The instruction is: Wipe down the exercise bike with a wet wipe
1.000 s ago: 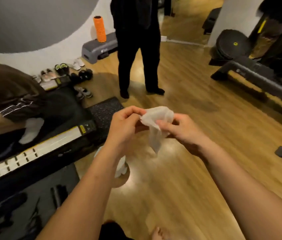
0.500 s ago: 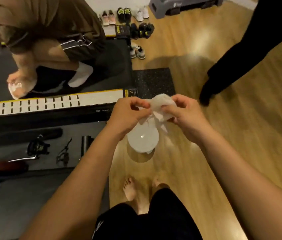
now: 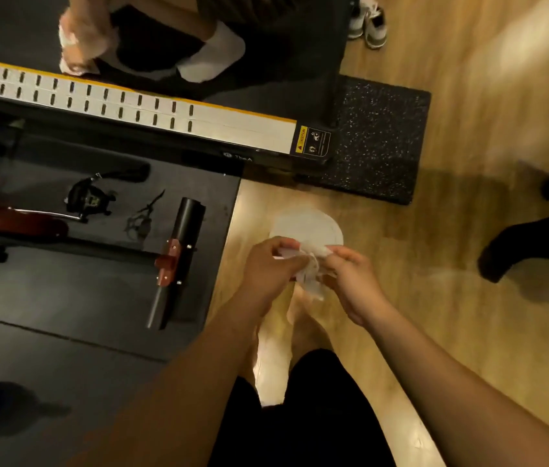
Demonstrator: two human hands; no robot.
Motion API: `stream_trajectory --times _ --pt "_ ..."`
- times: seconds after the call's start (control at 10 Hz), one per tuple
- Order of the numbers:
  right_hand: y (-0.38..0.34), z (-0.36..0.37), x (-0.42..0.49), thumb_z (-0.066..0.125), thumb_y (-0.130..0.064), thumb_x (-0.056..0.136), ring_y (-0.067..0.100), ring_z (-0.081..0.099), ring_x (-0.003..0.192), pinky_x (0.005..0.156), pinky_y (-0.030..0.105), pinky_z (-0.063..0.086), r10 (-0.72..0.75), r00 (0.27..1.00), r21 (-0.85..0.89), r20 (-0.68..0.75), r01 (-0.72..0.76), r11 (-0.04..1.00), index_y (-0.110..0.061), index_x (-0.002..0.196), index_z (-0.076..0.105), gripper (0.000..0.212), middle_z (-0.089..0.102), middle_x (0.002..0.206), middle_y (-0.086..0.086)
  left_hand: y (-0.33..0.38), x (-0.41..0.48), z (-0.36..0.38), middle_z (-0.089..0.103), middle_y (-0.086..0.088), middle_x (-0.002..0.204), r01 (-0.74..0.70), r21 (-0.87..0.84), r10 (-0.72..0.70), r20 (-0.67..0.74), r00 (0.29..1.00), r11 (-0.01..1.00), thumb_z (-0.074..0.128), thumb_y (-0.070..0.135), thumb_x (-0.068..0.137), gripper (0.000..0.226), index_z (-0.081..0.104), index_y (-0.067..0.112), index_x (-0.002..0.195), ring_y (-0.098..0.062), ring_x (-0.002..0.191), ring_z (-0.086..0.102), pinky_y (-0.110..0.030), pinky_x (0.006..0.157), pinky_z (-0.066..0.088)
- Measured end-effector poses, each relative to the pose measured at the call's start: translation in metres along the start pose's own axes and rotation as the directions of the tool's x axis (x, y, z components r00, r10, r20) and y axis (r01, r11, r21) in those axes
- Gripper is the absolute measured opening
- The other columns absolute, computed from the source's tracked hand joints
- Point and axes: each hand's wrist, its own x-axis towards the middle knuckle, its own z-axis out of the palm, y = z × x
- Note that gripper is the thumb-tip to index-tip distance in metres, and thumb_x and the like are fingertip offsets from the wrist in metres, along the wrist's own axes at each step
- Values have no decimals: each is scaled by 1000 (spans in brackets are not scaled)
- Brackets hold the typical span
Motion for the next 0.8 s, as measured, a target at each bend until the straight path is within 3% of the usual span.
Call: stream_trajectory --times 0.1,0.2,0.3,0.4,0.5,0.6,0.7,0.8 --pt "36 -19 24 65 -14 86 26 71 82 79 44 57 19 1000 -167 13 -17 986 -17 82 76 12 74 84 9 -25 22 22 62 -7 97 142 -171 -163 -121 979 975 78 8 81 33 57 9 106 -18 83 64 -18 61 57" --pt "64 -33 45 70 -8 82 7 61 63 63 28 48 47 999 -300 15 -41 953 -28 71 74 23 69 69 -9 -48 41 44 66 -21 101 339 -337 -360 0 933 878 74 2 84 28 60 0 108 -24 86 65 -30 74 58" --pt "87 -43 69 70 0 79 5 51 54 57 24 42 108 994 -313 5 -101 944 -24 54 64 35 56 54 -13 -73 60 60 71 -23 103 450 -364 -456 75 887 815 75 1 82 23 68 -3 103 -32 94 70 -38 84 59" --pt "108 -46 97 64 11 79 11 53 48 45 20 42 243 968 -225 -69 -252 941 -16 59 59 34 54 51 -5 -96 85 71 75 -12 99 485 -280 -491 52 869 829 77 10 81 22 74 8 102 -28 99 71 -36 81 55" --pt "127 -42 138 62 16 76 15 54 46 45 21 44 331 933 -108 -139 -346 932 -5 73 62 21 59 60 8 -113 117 80 75 -7 94 511 -280 -513 71 855 813 72 11 87 16 73 11 102 -20 88 69 -32 79 53" --pt "149 -35 182 68 10 73 22 58 52 54 32 48 368 916 -86 -161 -384 919 -7 74 67 17 65 64 11 -126 148 86 71 -6 90 509 -285 -501 108 859 812 63 9 94 8 69 12 98 -17 82 66 -29 77 52" --pt "161 -26 218 66 12 77 28 63 68 63 35 54 392 907 76 -150 -385 920 1 91 67 17 65 79 18 -149 172 83 69 -6 98 508 -276 -516 50 855 816 59 11 95 11 67 17 100 -18 88 64 -29 77 50" --pt "165 -20 239 51 5 93 28 65 84 85 40 58 437 898 401 -54 -381 833 -12 121 54 32 63 96 14 -160 176 69 70 1 104 498 -279 -514 18 858 821 57 20 96 15 66 19 109 -17 97 66 -32 82 50"
